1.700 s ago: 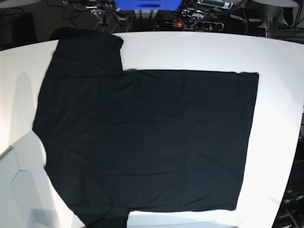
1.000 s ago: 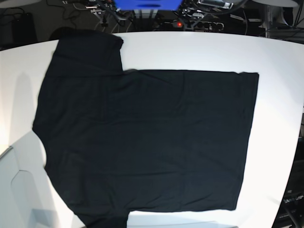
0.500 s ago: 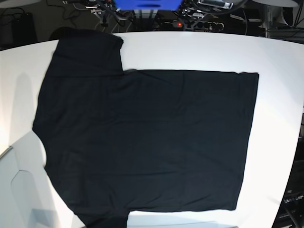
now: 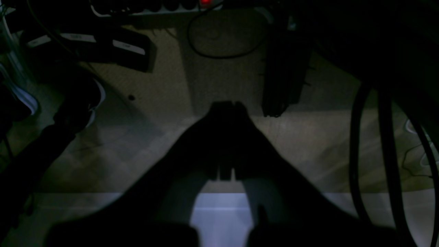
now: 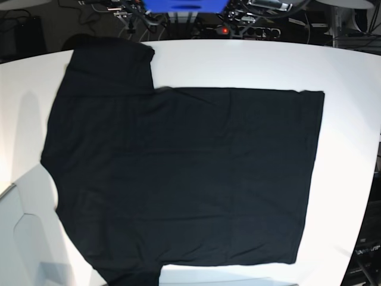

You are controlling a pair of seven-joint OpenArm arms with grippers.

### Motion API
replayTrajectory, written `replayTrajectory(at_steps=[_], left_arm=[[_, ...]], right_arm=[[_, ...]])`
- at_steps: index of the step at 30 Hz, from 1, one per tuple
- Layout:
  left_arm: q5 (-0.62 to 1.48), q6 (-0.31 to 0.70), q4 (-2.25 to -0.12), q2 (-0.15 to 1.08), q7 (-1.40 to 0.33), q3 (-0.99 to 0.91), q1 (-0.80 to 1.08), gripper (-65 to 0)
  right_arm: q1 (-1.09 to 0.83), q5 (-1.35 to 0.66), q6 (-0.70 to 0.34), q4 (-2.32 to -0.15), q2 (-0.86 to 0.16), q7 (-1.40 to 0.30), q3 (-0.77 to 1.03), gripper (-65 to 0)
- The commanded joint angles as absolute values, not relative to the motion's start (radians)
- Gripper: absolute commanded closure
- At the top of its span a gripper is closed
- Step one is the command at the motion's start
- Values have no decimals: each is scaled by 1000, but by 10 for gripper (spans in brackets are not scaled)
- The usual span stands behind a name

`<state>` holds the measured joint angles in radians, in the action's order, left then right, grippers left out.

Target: Fold the T-shirt properly

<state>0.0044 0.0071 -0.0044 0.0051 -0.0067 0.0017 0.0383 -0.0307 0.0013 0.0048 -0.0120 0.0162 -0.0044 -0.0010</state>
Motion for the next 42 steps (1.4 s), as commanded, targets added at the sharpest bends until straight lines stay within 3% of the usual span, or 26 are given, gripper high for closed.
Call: replayTrajectory(at_steps=[1, 9, 21, 25, 35, 42], left_arm=[[7, 1, -4, 8, -7, 1, 44, 0], [7, 4, -74, 31, -4, 1, 140, 0], [13, 4, -1001, 170, -8, -1, 704, 0], [105, 4, -1250, 222, -8, -1, 845, 0], [291, 4, -1692, 392, -7, -4, 1082, 0], [291, 4, -1865, 349, -8, -136, 1127, 0]], right_arm=[[-38, -4, -8, -12, 16, -10, 1, 0], [-176, -4, -8, -168, 16, -10, -5, 0], [-653, -4, -8, -874, -15, -12, -1, 0], [-800, -5, -8, -1118, -36, -13, 2, 0], [-1084, -5, -8, -1733, -85, -156, 13, 0], [-1132, -5, -12, -1994, -85, -208, 44, 0]])
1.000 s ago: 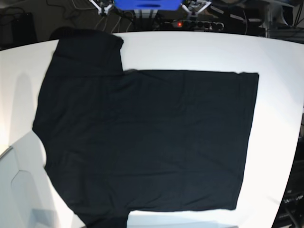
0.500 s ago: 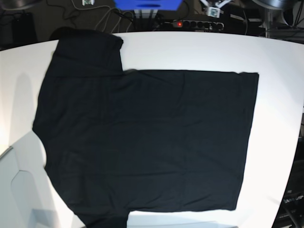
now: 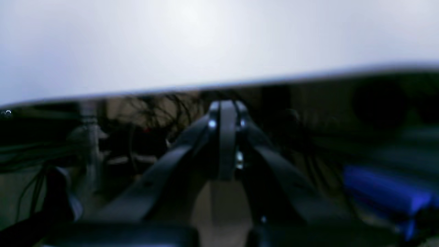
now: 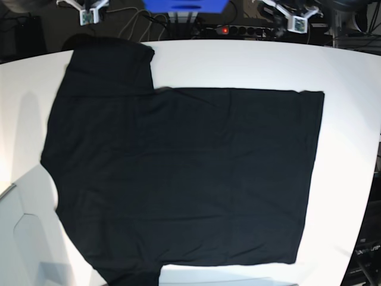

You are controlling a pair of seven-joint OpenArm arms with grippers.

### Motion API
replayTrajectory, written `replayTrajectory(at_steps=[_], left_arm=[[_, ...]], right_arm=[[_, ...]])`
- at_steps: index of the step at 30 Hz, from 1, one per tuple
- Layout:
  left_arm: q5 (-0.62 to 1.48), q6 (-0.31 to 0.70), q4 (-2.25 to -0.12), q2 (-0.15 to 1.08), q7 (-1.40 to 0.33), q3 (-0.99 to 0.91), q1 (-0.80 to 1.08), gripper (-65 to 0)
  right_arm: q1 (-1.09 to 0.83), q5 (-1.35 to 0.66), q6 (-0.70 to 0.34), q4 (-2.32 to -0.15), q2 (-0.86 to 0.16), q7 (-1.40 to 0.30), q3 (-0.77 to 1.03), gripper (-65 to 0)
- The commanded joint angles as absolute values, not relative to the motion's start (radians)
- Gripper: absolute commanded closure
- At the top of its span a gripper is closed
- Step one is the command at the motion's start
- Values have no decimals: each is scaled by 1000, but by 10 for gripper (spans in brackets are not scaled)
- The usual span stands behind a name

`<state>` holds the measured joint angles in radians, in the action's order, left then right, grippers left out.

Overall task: Fold the T-shirt properly
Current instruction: 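Lower both grippers toward the shoulder corners of the black T-shirt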

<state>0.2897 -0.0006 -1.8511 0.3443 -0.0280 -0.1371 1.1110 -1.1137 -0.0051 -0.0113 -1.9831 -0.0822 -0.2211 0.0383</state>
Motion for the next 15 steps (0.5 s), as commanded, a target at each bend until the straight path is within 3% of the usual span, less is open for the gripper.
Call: replayTrajectory(at_steps=[1, 8, 12, 15], left_arm=[[291, 4, -1877, 340, -8, -159, 1125, 0], [292, 5, -1923, 297, -10, -228, 1052, -12], [292, 5, -1923, 252, -10, -263, 1004, -141], [292, 5, -1923, 232, -10, -297, 972, -257]], right_arm=[[-1127, -5, -12, -2009, -85, -209, 47, 0], [-1009, -5, -13, -2031, -82, -208, 45, 0], [-943, -5, -13, -2031, -77, -209, 41, -7], [-906, -5, -13, -2032, -77, -209, 42, -93]])
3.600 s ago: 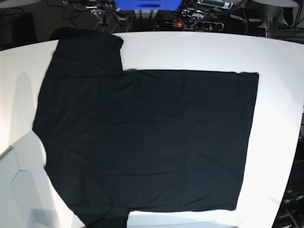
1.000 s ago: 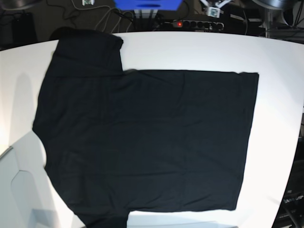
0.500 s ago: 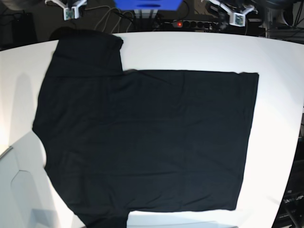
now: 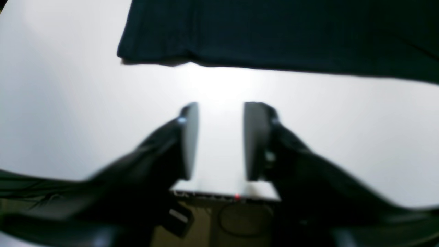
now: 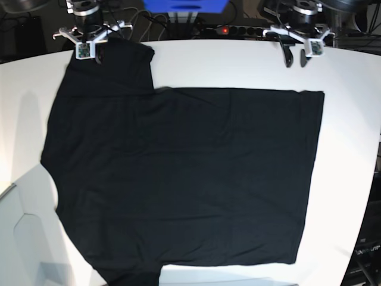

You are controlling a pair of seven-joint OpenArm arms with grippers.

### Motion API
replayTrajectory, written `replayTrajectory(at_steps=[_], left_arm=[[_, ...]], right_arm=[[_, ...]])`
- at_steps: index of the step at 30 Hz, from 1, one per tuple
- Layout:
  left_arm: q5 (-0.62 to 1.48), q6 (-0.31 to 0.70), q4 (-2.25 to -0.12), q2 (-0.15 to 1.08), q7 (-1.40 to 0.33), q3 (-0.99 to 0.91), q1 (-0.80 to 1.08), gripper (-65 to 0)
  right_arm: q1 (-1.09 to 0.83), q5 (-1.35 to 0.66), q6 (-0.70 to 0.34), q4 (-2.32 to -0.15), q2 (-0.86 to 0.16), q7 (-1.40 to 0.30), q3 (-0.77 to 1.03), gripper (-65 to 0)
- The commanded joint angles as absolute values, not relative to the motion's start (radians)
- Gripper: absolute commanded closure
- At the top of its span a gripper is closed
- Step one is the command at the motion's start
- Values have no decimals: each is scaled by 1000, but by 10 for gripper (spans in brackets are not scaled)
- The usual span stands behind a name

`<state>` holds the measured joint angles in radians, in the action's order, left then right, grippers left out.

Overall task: Fold the T-shirt properly
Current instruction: 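Lower both grippers toward the shoulder corners of the black T-shirt, then grasp the shirt's shoulder corners with both grippers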

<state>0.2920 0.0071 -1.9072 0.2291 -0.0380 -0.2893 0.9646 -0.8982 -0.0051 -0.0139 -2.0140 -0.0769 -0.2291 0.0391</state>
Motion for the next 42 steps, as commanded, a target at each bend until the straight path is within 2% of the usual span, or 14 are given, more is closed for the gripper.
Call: replayTrajectory(at_steps=[1, 6, 8, 10, 14, 20, 22, 27, 31, 42], left_arm=[[292, 5, -1923, 228, -10, -311, 963, -273], [294, 5, -1920, 220, -10, -381, 897, -284], [297, 5, -1917, 220, -10, -398, 872, -284], [340, 5, -1913, 222, -10, -407, 843, -294], [467, 5, -1880, 229, -42, -456, 788, -322], [503, 7, -1804, 225, -170, -518, 702, -325], [504, 13, -1782, 225, -174, -530, 694, -325], [506, 130, -1741, 200, -180, -585, 690, -325], [496, 137, -1664, 180, -182, -634, 628, -325], [495, 140, -1512, 189, -182, -615, 495, -325]], right_arm=[[-897, -5, -13, -2032, -77, -209, 45, -121], [-848, -5, -15, -2032, -84, -208, 82, -257], [-831, -5, -27, -2032, -85, -208, 96, -284], [-806, -5, -82, -2031, -82, -209, 120, -297], [-751, -5, -170, -2031, -39, -272, 193, -297], [-714, -5, -248, -2029, -21, -318, 246, -296], [-714, -5, -248, -2029, -21, -318, 246, -296], [-716, -5, -248, -2028, -21, -318, 246, -296], [-720, -5, -249, -2026, -21, -318, 245, -296], [-725, -5, -249, -2025, -21, -318, 246, -296]])
